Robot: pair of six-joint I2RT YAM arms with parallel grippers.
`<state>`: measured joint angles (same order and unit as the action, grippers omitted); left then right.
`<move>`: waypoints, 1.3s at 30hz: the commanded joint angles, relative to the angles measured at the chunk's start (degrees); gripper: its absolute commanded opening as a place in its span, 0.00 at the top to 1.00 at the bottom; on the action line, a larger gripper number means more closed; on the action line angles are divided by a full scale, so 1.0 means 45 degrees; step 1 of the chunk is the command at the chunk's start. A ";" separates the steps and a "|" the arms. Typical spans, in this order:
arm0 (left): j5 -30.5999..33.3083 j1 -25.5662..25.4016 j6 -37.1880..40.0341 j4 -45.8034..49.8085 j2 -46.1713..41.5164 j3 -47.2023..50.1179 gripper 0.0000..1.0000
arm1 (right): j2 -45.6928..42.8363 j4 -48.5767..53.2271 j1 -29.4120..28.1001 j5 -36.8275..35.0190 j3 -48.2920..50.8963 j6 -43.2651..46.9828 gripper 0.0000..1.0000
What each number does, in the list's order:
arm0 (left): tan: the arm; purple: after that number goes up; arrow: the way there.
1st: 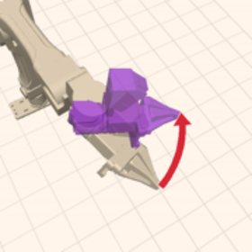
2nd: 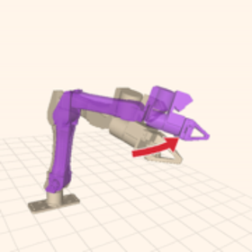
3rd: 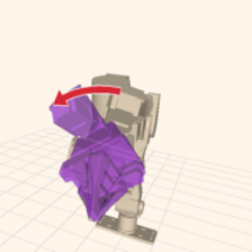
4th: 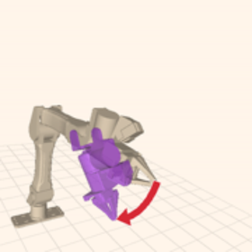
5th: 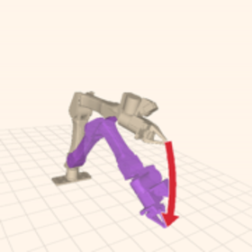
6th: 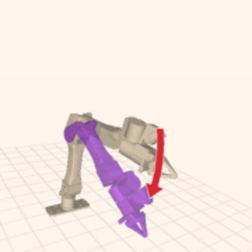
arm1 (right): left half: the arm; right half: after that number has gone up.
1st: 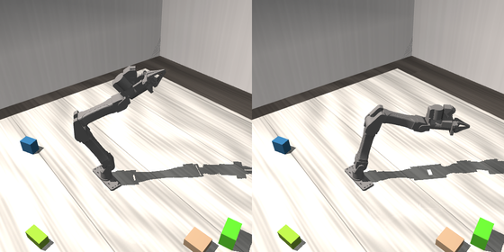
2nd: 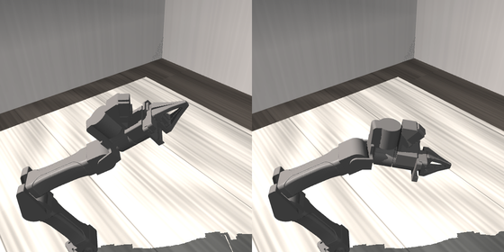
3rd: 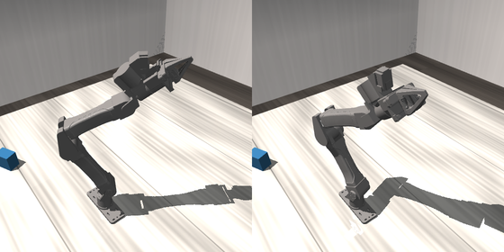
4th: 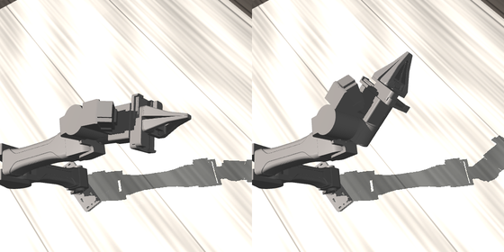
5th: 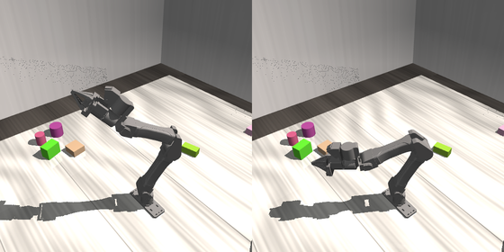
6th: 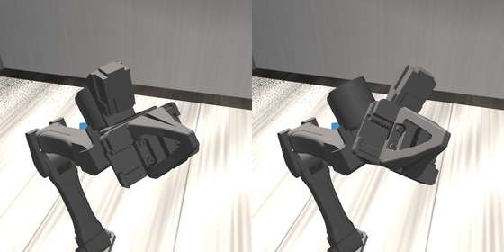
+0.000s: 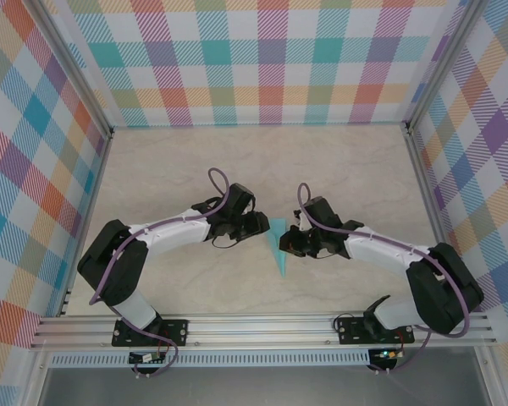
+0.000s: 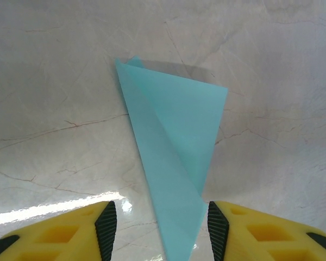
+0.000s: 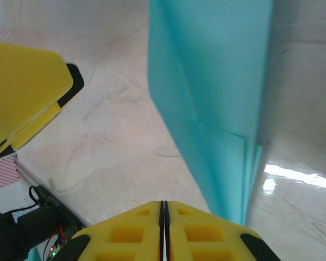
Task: Fold a paper plane with a square sheet of paper (pick it up from the middle)
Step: Move a paper plane to the center of the table.
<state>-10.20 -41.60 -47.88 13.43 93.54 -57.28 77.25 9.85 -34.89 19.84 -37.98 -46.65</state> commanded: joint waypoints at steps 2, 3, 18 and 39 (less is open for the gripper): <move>0.0616 -0.0414 -0.0188 0.1957 0.0376 -0.1406 0.44 | -0.0671 0.1020 0.1184 -0.0698 0.0136 0.0240 0.83; 0.0761 -0.0581 -0.0149 0.2294 0.0701 -0.1815 0.43 | -0.0608 0.1019 0.1422 -0.0463 0.0171 0.0325 0.83; 0.1564 -0.1263 -0.0374 0.4870 0.3499 -0.4616 0.48 | 0.0231 -0.0015 0.1856 0.1023 0.0275 0.0543 0.71; 0.2014 -0.1130 -0.0044 0.3896 0.2102 -0.2782 0.89 | 0.2706 -0.0816 0.1197 0.2010 -0.0724 0.0859 0.52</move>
<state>-1.85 -47.11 -49.23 31.16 104.40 -70.52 88.44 7.55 -28.97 27.75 -39.57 -44.07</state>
